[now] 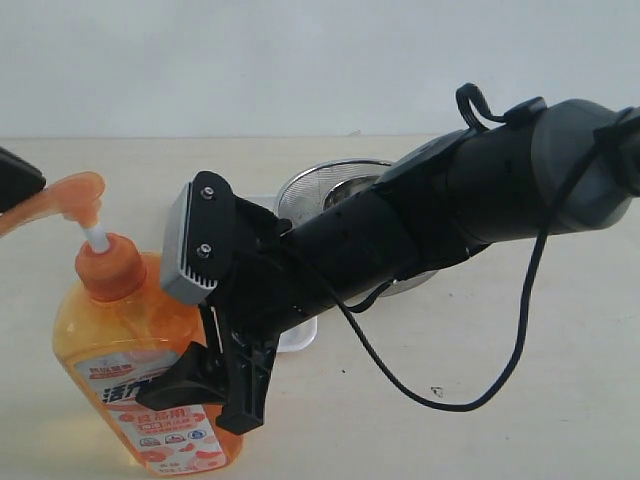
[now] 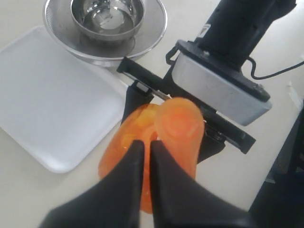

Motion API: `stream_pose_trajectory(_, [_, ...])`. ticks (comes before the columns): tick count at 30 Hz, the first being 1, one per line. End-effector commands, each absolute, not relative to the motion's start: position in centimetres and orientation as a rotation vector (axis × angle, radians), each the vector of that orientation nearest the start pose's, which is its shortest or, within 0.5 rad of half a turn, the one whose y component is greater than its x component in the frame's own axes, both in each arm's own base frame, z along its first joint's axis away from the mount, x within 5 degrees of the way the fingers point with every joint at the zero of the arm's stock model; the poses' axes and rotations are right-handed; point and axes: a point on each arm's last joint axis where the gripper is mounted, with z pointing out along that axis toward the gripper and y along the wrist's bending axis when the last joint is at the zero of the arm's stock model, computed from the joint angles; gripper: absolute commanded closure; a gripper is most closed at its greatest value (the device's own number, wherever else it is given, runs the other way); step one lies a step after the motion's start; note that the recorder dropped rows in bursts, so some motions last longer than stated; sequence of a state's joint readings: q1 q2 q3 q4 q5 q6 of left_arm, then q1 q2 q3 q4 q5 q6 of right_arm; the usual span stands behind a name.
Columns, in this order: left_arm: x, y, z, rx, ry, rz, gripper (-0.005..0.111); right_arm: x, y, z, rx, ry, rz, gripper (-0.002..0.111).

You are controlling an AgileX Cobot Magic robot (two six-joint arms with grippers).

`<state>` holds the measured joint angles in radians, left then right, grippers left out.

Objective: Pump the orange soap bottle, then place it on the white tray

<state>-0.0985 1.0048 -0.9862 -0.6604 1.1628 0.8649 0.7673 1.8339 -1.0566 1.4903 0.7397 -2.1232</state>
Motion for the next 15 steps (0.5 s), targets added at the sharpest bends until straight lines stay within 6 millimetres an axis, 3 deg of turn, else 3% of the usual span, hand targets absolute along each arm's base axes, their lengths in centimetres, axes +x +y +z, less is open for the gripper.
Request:
stream_pose_trajectory(1, [15.8,-6.9,34.5,0.984,2.244,-0.609,0.102,22.2,30.1,20.4,-1.710,1.420,0.920,0.108])
stream_pose_trajectory(15, [13.6,-6.9,35.8,0.962,2.198,-0.624,0.102,22.3,30.1,20.4,-1.709,1.421,0.918,0.108])
